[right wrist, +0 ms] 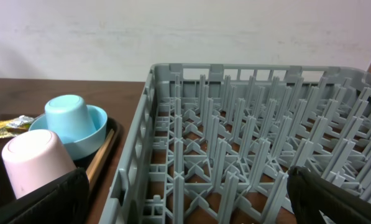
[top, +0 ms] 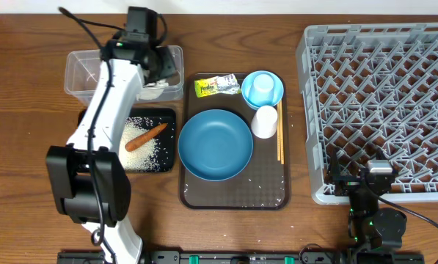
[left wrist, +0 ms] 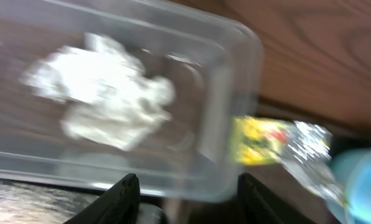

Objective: Sort waste into correct bins and load items into the dishwasher rack

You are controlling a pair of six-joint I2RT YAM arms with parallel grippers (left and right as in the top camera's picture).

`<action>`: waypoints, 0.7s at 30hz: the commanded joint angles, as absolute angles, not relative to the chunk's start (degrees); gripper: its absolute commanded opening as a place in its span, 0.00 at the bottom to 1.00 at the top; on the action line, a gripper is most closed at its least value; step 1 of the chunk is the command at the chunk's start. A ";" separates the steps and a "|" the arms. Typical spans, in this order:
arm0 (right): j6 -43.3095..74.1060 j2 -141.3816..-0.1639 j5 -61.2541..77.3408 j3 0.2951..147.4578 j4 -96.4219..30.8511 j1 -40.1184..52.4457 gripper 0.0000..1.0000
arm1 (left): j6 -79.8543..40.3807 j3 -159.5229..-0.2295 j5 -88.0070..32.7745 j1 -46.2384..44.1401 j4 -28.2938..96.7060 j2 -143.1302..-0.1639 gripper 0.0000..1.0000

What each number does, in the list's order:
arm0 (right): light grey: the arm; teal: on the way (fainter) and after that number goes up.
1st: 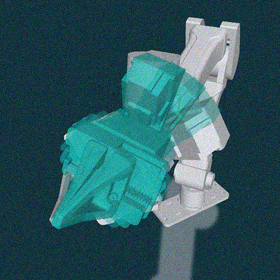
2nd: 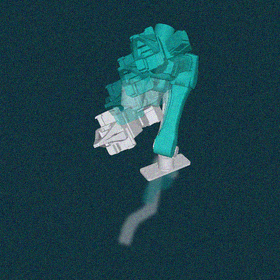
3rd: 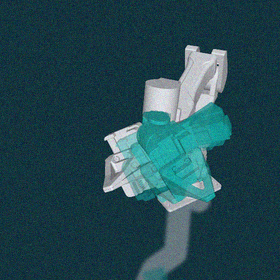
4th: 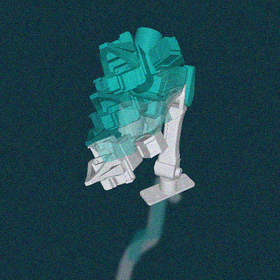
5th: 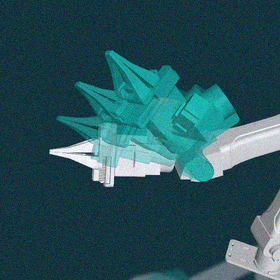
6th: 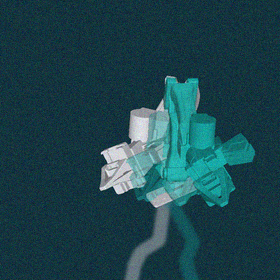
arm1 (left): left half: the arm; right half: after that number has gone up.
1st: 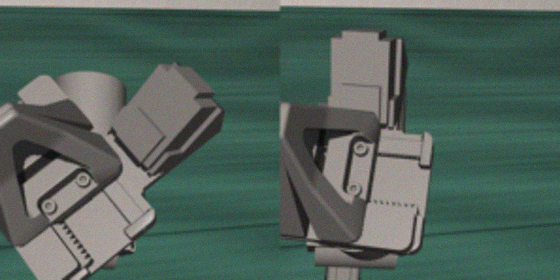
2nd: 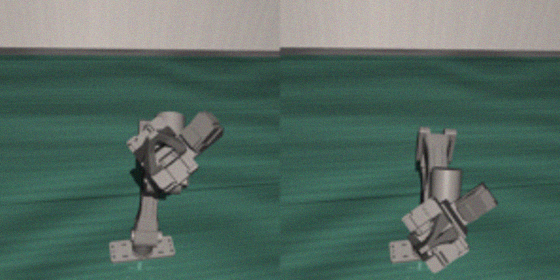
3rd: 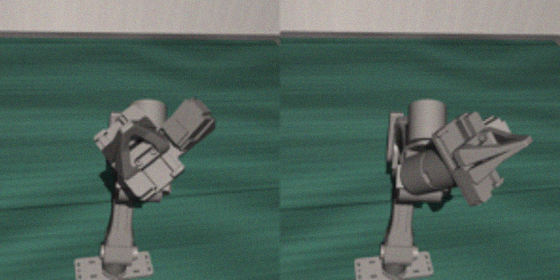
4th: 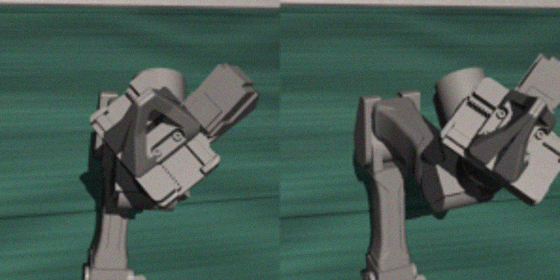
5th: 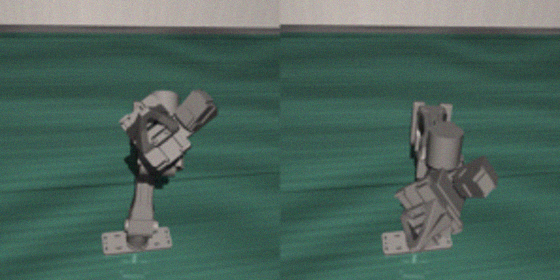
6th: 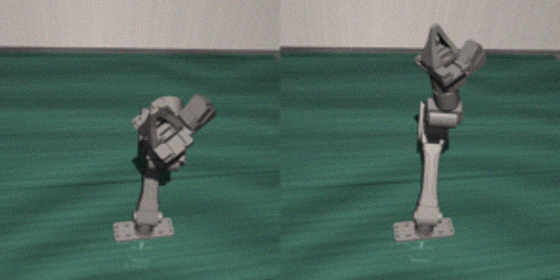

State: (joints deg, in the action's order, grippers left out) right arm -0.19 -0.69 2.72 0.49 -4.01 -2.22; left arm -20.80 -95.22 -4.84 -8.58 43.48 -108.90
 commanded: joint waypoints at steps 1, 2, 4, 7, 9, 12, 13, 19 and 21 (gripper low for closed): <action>0.82 -0.38 2.37 0.32 -4.10 -2.22 0.99 | -20.47 -95.37 -9.89 -12.91 43.64 -106.59 0.53; 0.82 -0.38 2.37 0.32 -4.10 -2.22 0.99 | -20.45 -95.37 -9.82 -14.46 43.35 -106.39 0.53; 0.82 -0.38 2.37 0.32 -4.10 -2.22 0.99 | -20.47 -95.37 -9.80 -17.08 42.30 -106.41 0.54; 0.82 -0.38 2.37 0.32 -4.10 -2.22 0.99 | -23.79 -95.35 -5.08 -20.64 40.23 -106.85 0.61; 0.80 -0.38 2.37 0.32 -4.10 -2.22 0.99 | -29.89 -95.35 1.13 -22.13 40.23 -107.09 0.61; 0.82 -0.38 2.37 0.32 -4.12 -2.22 0.99 | -36.75 -95.35 3.46 -22.92 39.92 -107.48 0.61; 0.82 -0.38 2.37 0.32 -4.10 -2.22 0.99 | -39.22 -95.33 3.46 -22.96 39.81 -107.74 0.61; 0.80 -0.38 2.37 0.32 -4.10 -2.22 0.99 | -51.81 -95.31 3.36 -22.96 39.79 -110.26 0.61; 0.82 -0.38 2.37 0.32 -4.10 -2.22 0.99 | -58.35 -95.31 1.41 -22.96 39.75 -111.61 0.61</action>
State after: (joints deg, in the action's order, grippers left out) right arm -0.19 -0.69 2.74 0.49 -4.01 -2.22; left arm -46.19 -95.22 1.65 -23.09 39.81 -108.92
